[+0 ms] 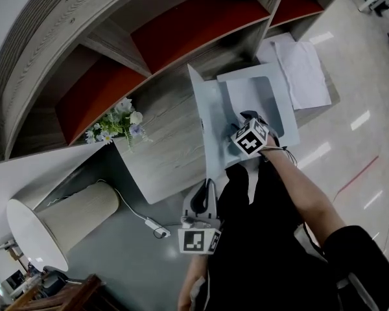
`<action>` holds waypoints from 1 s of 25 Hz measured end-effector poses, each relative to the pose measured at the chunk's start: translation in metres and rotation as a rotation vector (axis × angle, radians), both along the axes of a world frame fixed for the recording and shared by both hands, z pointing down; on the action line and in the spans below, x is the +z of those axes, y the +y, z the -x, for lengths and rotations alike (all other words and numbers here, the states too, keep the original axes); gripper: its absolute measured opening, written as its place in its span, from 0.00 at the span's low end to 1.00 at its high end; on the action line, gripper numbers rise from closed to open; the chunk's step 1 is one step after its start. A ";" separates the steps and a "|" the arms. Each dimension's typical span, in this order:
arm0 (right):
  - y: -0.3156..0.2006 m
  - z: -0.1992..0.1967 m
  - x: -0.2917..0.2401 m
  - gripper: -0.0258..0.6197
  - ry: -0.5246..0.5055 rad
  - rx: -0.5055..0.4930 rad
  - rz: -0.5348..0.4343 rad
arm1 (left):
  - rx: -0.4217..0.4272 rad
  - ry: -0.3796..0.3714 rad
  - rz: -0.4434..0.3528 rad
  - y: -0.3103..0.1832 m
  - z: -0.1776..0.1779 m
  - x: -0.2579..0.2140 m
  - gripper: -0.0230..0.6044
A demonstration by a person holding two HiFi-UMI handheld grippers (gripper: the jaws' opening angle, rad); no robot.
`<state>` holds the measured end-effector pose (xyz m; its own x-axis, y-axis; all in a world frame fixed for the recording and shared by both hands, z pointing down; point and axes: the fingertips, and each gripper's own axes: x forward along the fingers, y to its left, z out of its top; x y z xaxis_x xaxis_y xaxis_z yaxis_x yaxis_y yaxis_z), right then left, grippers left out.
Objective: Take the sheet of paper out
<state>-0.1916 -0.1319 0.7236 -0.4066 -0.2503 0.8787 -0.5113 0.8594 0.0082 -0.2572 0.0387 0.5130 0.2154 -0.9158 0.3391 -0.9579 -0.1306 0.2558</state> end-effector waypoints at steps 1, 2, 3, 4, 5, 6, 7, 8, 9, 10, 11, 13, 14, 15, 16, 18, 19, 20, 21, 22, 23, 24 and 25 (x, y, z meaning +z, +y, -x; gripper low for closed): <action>-0.001 -0.001 0.003 0.30 0.011 0.007 0.003 | 0.006 0.000 0.002 0.000 0.001 0.000 0.06; -0.001 -0.002 0.006 0.30 0.019 0.014 0.008 | 0.011 -0.001 0.005 0.001 0.001 0.001 0.06; -0.001 -0.003 0.008 0.30 0.027 0.023 0.012 | 0.016 -0.001 0.007 0.001 0.002 0.001 0.06; -0.001 -0.004 0.009 0.30 0.035 0.031 0.014 | 0.020 -0.002 0.008 0.001 0.003 0.001 0.06; -0.002 -0.005 0.010 0.30 0.043 0.039 0.014 | 0.025 -0.002 0.008 0.001 0.004 0.001 0.06; -0.003 -0.006 0.012 0.29 0.052 0.044 0.011 | 0.031 -0.002 0.007 0.001 0.005 0.001 0.06; -0.004 -0.006 0.013 0.26 0.060 0.048 0.006 | 0.036 -0.003 0.006 0.000 0.005 0.001 0.06; -0.005 -0.007 0.014 0.24 0.067 0.053 0.002 | 0.042 -0.003 0.006 0.000 0.005 0.001 0.06; -0.005 -0.009 0.015 0.22 0.074 0.058 0.000 | 0.047 -0.004 0.006 -0.001 0.005 0.000 0.06; -0.005 -0.010 0.016 0.21 0.080 0.064 0.001 | 0.051 -0.005 0.005 -0.001 0.005 0.000 0.06; -0.005 -0.012 0.016 0.18 0.087 0.069 -0.001 | 0.052 -0.006 0.005 -0.001 0.005 0.000 0.06; -0.009 -0.016 0.014 0.13 0.099 0.083 -0.029 | 0.052 -0.008 0.005 -0.002 0.005 0.000 0.06; -0.011 -0.017 0.013 0.10 0.106 0.089 -0.044 | 0.051 -0.007 0.004 -0.002 0.005 0.000 0.06; -0.012 -0.019 0.013 0.08 0.115 0.092 -0.053 | 0.050 -0.007 0.004 -0.002 0.005 0.000 0.06; -0.012 -0.020 0.014 0.07 0.125 0.093 -0.057 | 0.049 -0.008 0.003 -0.003 0.005 0.000 0.06; -0.011 -0.023 0.017 0.06 0.145 0.089 -0.060 | 0.048 -0.008 0.003 -0.003 0.004 0.000 0.06; -0.011 -0.023 0.018 0.06 0.151 0.087 -0.063 | 0.046 -0.008 0.002 -0.003 0.004 0.000 0.06; -0.011 -0.024 0.018 0.06 0.153 0.085 -0.065 | 0.045 -0.009 0.002 -0.003 0.003 0.001 0.06; -0.010 -0.024 0.016 0.06 0.151 0.085 -0.066 | 0.043 -0.010 0.003 -0.003 0.003 0.001 0.06; -0.009 -0.024 0.013 0.06 0.142 0.085 -0.065 | 0.041 -0.011 0.003 -0.003 0.003 0.001 0.06; -0.008 -0.023 0.009 0.06 0.128 0.087 -0.063 | 0.039 -0.012 0.004 -0.003 0.003 0.000 0.06; -0.007 -0.022 0.004 0.06 0.111 0.091 -0.062 | 0.037 -0.012 0.004 -0.003 0.003 0.000 0.06; -0.006 -0.020 -0.001 0.06 0.093 0.094 -0.062 | 0.035 -0.011 0.003 -0.003 0.003 0.000 0.06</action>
<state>-0.1715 -0.1383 0.7224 -0.2965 -0.3386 0.8930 -0.5840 0.8041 0.1110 -0.2603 0.0354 0.5131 0.2431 -0.9067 0.3447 -0.9557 -0.1630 0.2453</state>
